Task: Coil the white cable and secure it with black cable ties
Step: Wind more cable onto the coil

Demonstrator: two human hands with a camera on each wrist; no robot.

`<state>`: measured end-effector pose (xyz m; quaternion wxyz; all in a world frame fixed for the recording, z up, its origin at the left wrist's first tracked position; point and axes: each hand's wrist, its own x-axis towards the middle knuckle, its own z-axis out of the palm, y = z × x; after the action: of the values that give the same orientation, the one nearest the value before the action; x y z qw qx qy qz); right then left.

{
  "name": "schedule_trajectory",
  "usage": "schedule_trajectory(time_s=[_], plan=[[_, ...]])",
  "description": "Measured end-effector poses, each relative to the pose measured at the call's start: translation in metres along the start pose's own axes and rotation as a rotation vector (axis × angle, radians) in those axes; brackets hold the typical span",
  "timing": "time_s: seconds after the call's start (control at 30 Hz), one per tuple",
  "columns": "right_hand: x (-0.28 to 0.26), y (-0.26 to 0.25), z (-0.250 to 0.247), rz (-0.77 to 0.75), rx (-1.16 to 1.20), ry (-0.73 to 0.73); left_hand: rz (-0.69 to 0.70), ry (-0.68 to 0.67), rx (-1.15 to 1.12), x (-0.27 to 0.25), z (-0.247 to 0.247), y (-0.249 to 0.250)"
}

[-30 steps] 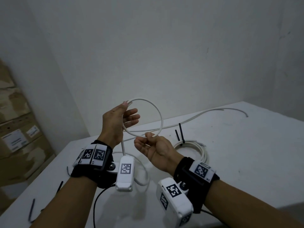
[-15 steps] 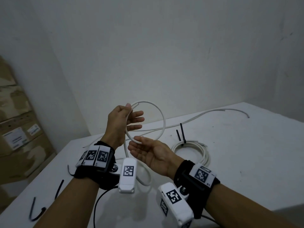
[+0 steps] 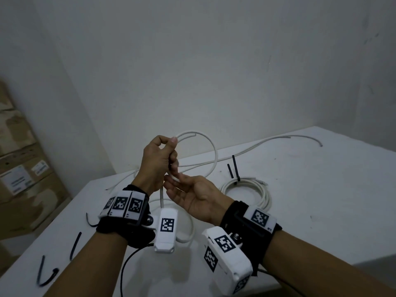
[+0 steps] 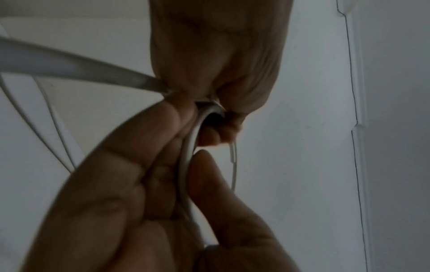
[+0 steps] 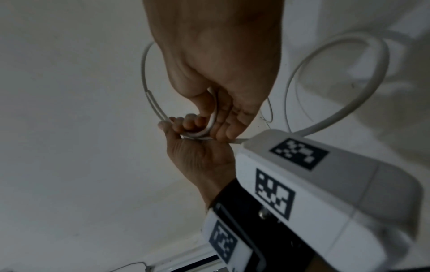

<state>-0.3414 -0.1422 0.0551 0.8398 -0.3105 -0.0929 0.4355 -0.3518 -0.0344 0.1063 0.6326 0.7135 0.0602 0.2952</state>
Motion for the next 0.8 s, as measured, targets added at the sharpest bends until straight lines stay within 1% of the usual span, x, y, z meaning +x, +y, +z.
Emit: schedule_trajectory(time_s=[0.1,0.2,0.3,0.37,0.4,0.43,0.47,0.5,0.53,0.57,0.63,0.7,0.8], plan=[[-0.003,0.002,-0.001,0.053,-0.201,0.026,0.028,0.053,-0.017,0.005,-0.001,0.001],[-0.013,0.013,-0.004,0.144,-0.441,0.047,0.015,0.117,-0.078,0.009,-0.004,0.008],[-0.020,0.023,-0.012,0.167,-0.625,0.102,0.007,0.141,-0.131,0.010,-0.008,0.017],[-0.017,0.028,-0.020,0.194,-0.617,0.158,-0.004,0.146,-0.153,0.009,-0.010,0.021],[-0.014,0.030,-0.021,0.212,-0.548,0.193,-0.013,0.145,-0.166,0.008,-0.011,0.022],[-0.009,0.031,-0.023,0.213,-0.423,0.238,-0.026,0.141,-0.184,0.007,-0.012,0.022],[-0.003,0.032,-0.024,0.181,-0.258,0.286,-0.043,0.139,-0.204,0.005,-0.012,0.022],[0.003,0.032,-0.026,0.116,-0.110,0.332,-0.063,0.139,-0.220,0.003,-0.013,0.021],[0.008,0.030,-0.027,0.041,-0.024,0.367,-0.083,0.142,-0.229,0.001,-0.015,0.020],[0.012,0.026,-0.027,-0.025,0.011,0.393,-0.100,0.149,-0.229,-0.001,-0.017,0.018],[0.015,0.015,-0.026,-0.112,-0.001,0.389,-0.130,0.157,-0.219,-0.004,-0.023,0.014],[0.012,0.003,-0.023,-0.157,-0.059,0.345,-0.158,0.160,-0.213,-0.007,-0.029,0.009],[0.007,-0.010,-0.024,-0.280,-0.282,0.224,-0.184,0.159,-0.206,-0.011,-0.035,0.002]])
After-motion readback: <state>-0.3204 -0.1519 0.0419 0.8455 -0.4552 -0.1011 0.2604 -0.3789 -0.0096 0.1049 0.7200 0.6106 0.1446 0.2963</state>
